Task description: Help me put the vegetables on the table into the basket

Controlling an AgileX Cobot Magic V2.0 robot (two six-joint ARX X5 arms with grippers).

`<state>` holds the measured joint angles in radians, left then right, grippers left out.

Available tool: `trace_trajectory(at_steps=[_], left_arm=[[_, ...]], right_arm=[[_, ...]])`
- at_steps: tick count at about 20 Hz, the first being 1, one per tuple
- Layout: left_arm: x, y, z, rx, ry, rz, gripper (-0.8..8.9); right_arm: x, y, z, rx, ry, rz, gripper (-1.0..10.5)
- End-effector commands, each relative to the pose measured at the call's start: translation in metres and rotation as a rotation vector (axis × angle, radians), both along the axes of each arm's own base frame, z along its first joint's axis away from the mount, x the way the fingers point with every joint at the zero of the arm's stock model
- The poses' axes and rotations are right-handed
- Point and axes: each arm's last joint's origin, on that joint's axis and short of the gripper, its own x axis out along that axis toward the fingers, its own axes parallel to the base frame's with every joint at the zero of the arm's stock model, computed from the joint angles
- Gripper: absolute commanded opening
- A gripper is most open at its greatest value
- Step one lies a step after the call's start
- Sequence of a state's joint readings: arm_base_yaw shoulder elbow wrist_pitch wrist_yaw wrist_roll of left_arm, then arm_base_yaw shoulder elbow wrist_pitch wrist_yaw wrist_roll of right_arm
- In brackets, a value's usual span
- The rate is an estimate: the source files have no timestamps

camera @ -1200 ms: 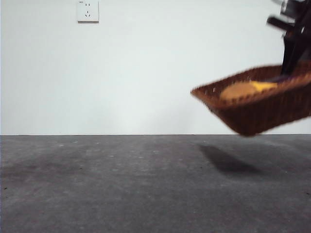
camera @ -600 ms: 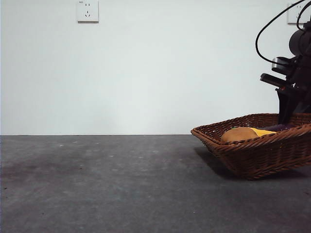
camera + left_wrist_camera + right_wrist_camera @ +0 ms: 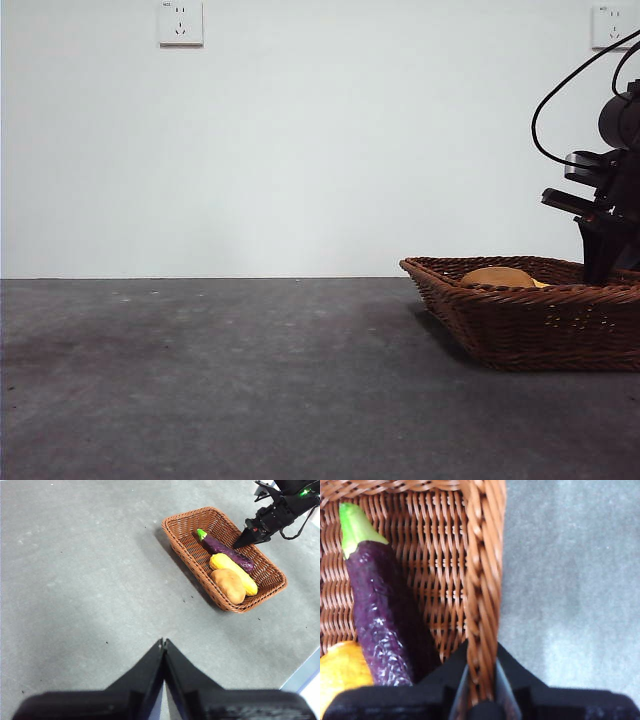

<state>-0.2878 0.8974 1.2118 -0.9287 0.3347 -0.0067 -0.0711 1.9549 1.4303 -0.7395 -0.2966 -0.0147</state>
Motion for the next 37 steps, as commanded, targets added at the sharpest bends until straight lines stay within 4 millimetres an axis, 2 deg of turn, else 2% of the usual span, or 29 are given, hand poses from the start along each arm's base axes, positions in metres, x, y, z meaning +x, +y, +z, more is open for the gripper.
trace_trajectory(at_steps=[1, 2, 3, 6, 9, 11, 13, 14, 18, 20, 22, 24, 27, 37], left_arm=[[0.001, 0.000, -0.001, 0.010, -0.007, -0.006, -0.08], [0.001, 0.000, -0.001, 0.010, -0.006, -0.006, -0.08], [0.001, 0.000, -0.001, 0.010, -0.006, -0.006, -0.08], [0.002, 0.000, -0.002, 0.013, -0.004, -0.008, -0.08], [0.002, 0.000, -0.002, 0.013, -0.004, -0.008, -0.08], [0.002, 0.000, -0.002, 0.017, -0.006, -0.011, -0.08], [0.002, 0.000, -0.002, 0.024, -0.012, -0.022, -0.08], [0.002, 0.000, -0.002, 0.023, -0.012, -0.022, -0.08], [0.002, 0.000, -0.002, 0.029, -0.016, -0.026, -0.08], [0.002, 0.000, -0.002, 0.034, -0.020, -0.030, -0.08], [0.002, 0.000, -0.002, 0.035, -0.022, -0.032, -0.08], [0.002, 0.000, -0.002, 0.037, -0.022, -0.033, -0.08], [0.002, 0.000, -0.002, 0.041, -0.026, -0.036, -0.08], [0.002, 0.000, -0.002, 0.046, -0.030, -0.039, -0.08]], right_arm=[[0.000, 0.001, -0.014, -0.023, 0.030, -0.010, 1.8], [0.001, 0.001, -0.011, -0.024, 0.017, -0.009, 3.1], [0.003, 0.001, -0.005, -0.025, -0.001, -0.010, 3.7], [0.002, 0.000, 0.031, -0.051, -0.073, -0.019, 3.8], [-0.017, 0.000, 0.089, -0.104, -0.146, -0.040, 3.8], [-0.046, 0.003, 0.131, -0.091, -0.144, -0.034, 3.7], [-0.085, 0.015, 0.169, -0.044, -0.114, 0.026, 3.7], [-0.102, 0.022, 0.183, -0.037, -0.130, 0.060, 3.6], [-0.155, 0.045, 0.218, -0.028, -0.215, 0.152, 1.5], [-0.177, 0.054, 0.228, -0.023, -0.230, 0.200, 0.6], [-0.192, 0.060, 0.236, -0.015, -0.273, 0.238, 0.5], [-0.204, 0.064, 0.242, -0.004, -0.302, 0.258, -0.1], [-0.216, 0.068, 0.248, 0.009, -0.332, 0.278, -0.1], [-0.221, 0.069, 0.250, -0.001, -0.347, 0.283, -0.1]])
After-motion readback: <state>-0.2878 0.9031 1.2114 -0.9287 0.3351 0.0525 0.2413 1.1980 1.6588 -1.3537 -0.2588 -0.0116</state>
